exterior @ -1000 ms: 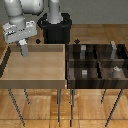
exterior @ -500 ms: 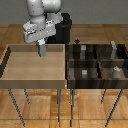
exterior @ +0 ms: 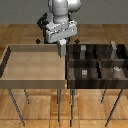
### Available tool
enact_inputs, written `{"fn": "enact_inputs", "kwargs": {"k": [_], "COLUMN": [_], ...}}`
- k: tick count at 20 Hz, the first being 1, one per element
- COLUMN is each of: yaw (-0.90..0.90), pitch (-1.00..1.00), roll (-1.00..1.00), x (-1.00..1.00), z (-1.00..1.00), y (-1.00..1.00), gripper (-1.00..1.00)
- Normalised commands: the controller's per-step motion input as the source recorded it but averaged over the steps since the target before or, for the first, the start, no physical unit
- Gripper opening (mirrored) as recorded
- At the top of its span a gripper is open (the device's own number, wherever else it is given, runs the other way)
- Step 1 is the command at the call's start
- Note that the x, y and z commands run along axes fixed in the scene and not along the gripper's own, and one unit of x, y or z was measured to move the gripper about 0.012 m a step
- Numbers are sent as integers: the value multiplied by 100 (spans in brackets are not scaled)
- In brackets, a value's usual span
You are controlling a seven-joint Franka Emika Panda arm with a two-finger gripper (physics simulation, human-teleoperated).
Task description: Place the milk carton into the appropriate compartment.
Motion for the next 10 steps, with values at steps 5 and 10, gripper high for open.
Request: {"fn": "enact_inputs", "kwargs": {"k": [5,10], "yaw": [0,0], "pitch": [0,0], "roll": [0,0], "x": [0,-43], "z": [0,0], "y": [100,60], "gripper": [-100,-100]}}
